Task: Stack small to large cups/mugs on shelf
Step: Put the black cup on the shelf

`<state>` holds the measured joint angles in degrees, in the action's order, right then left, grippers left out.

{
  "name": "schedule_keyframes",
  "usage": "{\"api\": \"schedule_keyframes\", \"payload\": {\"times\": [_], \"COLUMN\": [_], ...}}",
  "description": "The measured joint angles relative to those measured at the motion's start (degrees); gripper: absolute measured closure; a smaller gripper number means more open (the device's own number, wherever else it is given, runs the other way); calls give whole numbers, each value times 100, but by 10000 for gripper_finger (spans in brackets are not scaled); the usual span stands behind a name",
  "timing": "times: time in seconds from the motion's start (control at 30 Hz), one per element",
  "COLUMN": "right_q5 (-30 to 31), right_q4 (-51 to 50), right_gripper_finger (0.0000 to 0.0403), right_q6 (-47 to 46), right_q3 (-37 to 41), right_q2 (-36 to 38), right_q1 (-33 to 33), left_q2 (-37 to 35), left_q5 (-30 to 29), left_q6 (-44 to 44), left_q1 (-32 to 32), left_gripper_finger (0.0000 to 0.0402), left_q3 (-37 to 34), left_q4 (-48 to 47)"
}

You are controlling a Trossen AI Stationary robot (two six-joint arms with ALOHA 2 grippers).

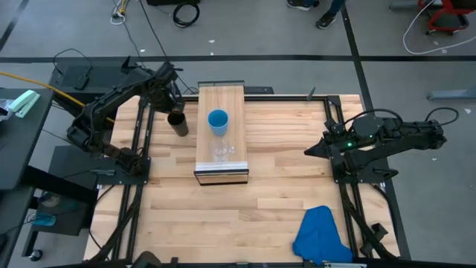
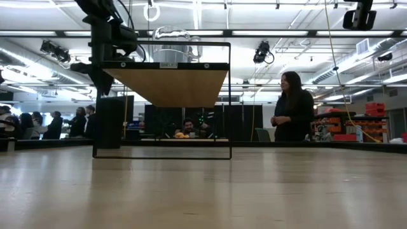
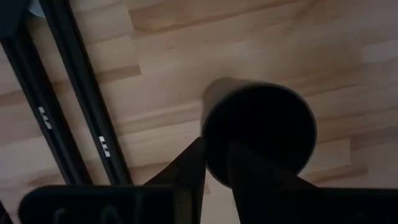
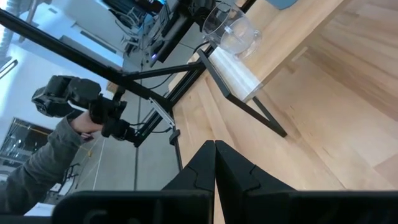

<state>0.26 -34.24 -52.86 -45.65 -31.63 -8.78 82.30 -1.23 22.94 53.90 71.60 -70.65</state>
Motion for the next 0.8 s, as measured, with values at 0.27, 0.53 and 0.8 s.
{"api": "schedule_keyframes", "payload": {"times": [0.27, 0.53, 0.8], "right_q5": [-36, -49, -49], "right_q4": [0, 0, 0], "right_gripper_finger": [387, 387, 387], "right_q6": [-9, -7, -2], "right_q3": [0, 0, 0], "right_q2": [1, -1, -1], "right_q1": [0, 0, 0], "left_q2": [4, 15, 15], "left_q5": [-79, -186, -365], "left_q6": [75, 45, 46], "left_q1": [-1, -15, -15], "left_gripper_finger": [295, 277, 283], "left_q3": [-84, -82, -82], "left_q4": [85, 172, 179]}}
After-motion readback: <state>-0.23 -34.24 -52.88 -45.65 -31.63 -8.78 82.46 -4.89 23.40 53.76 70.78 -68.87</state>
